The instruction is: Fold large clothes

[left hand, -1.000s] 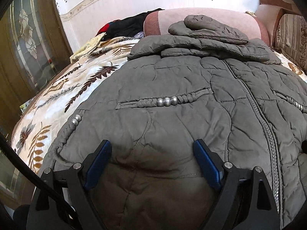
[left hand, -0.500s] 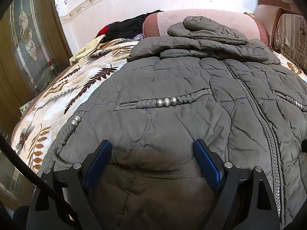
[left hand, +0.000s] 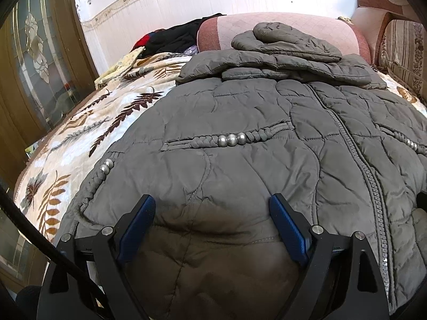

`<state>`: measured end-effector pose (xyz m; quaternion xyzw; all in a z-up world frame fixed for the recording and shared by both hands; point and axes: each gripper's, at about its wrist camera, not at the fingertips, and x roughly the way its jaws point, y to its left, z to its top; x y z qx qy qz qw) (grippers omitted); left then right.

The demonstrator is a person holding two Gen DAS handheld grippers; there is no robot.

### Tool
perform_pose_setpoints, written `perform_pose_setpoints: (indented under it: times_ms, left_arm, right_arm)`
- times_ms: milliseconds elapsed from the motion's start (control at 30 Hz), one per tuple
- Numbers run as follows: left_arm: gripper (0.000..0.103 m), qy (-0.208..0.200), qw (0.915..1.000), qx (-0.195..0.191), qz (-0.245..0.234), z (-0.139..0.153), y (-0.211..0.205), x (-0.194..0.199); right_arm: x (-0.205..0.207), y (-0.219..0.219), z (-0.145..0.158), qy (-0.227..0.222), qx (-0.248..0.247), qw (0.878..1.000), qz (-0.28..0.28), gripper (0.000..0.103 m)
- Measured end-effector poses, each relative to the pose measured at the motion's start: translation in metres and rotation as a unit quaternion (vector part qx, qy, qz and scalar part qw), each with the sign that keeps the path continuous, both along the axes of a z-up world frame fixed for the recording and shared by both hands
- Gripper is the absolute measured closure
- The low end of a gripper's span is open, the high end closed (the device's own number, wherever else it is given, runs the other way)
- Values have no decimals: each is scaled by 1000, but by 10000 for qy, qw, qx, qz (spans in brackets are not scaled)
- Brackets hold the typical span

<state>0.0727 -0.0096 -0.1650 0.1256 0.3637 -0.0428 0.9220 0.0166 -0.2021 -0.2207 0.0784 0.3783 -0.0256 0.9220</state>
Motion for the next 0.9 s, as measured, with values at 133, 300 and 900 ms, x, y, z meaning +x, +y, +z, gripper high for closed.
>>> perform_pose_setpoints:
  times_ms: [133,300,900]
  left_arm:
    - [16,102,9998,-136,-44,2,7,-5]
    - [16,8,9999,-6,-125,4,8,-19]
    - [16,193,9864,-902,1360,38,132,14]
  right_arm:
    - [1,-1,1,62,58,10000,-25,48]
    - [-2,-2,4,112,90,9999,-74,46]
    - [-79,-116,50,-380,461,9861,-1547,34]
